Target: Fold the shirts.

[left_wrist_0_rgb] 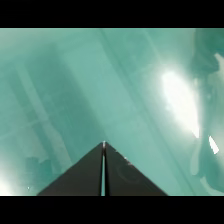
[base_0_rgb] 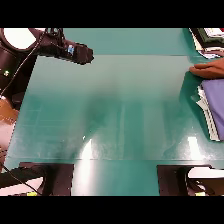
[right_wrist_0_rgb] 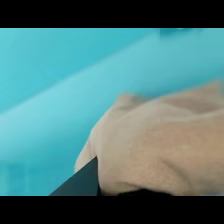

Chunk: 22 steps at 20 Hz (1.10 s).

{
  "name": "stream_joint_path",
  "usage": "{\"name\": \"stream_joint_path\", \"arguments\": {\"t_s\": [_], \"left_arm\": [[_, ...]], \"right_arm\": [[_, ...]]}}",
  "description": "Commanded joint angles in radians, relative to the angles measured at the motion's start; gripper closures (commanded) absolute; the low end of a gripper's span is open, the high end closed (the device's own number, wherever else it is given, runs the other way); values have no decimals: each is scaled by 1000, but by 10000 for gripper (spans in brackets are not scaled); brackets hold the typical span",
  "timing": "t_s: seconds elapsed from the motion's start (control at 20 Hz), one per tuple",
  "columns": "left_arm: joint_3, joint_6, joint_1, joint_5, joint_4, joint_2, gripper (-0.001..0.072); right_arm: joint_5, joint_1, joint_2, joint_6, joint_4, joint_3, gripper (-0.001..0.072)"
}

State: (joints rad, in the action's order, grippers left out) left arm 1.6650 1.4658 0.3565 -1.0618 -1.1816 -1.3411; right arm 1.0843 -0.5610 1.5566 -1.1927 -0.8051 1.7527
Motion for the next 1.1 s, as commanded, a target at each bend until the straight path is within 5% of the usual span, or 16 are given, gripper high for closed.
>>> {"name": "stream_joint_path", "arguments": {"t_s": [0.0, 0.25, 0.8, 0.95, 1.05], "left_arm": [[0, 0, 1, 3, -1, 0, 683], [0, -1, 1, 6, -2, 0, 683], [0, -8, 1, -30, -3, 0, 683], [0, -8, 1, -40, -4, 0, 684], [0, -8, 1, -50, -4, 0, 683]], "right_arm": [[23, -6, -2, 41, 0, 149, 695], [213, -51, -37, 49, -32, 312, 695], [307, -329, -450, 34, -386, -384, 689], [307, -440, -512, -13, -402, -535, 517], [313, -497, -537, -19, -403, -603, 313]]}}
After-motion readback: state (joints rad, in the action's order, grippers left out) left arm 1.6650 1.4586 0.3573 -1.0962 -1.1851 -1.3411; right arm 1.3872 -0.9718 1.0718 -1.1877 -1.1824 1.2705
